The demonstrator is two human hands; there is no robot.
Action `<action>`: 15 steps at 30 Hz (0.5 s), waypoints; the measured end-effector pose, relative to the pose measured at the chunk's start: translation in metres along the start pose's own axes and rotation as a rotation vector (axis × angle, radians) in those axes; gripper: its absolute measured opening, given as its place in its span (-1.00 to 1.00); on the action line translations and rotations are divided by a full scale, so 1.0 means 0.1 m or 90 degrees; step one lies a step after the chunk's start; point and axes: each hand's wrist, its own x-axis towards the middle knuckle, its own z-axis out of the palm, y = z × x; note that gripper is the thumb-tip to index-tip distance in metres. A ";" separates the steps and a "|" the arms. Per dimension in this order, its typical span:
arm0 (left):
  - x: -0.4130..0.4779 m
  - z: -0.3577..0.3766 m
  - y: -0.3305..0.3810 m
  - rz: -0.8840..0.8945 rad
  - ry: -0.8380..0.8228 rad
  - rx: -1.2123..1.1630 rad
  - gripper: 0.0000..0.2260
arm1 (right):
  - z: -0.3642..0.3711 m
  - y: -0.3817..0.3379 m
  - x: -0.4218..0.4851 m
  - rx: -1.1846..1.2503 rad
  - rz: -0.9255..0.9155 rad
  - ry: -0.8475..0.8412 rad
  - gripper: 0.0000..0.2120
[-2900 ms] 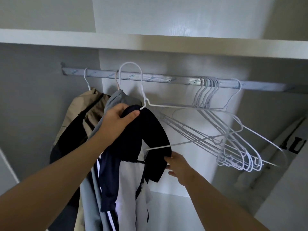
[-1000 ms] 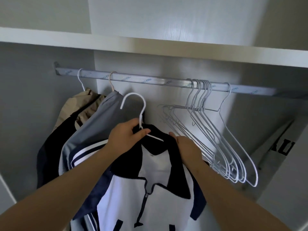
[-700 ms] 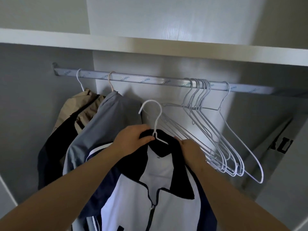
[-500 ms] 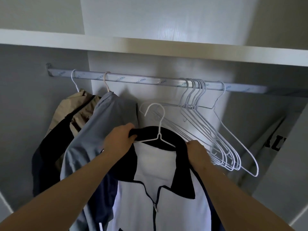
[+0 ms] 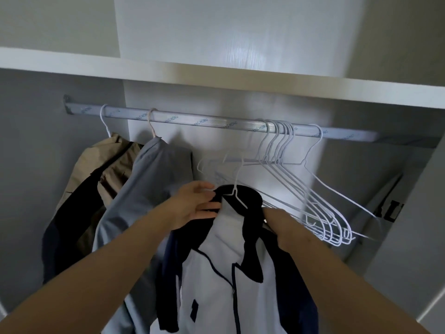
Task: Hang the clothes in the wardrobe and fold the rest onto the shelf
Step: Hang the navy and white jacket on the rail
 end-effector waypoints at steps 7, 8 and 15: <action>0.04 -0.25 0.36 0.149 0.181 0.125 -0.80 | 0.34 -0.41 -0.05 0.054 -0.023 -0.039 -0.78; 0.05 -0.30 0.42 0.171 0.212 0.136 -0.79 | 0.41 -0.49 -0.05 0.060 -0.026 -0.052 -0.79; 0.05 -0.57 0.64 0.257 0.285 0.215 -0.78 | 0.86 -1.01 0.05 0.195 -0.045 -0.052 -0.77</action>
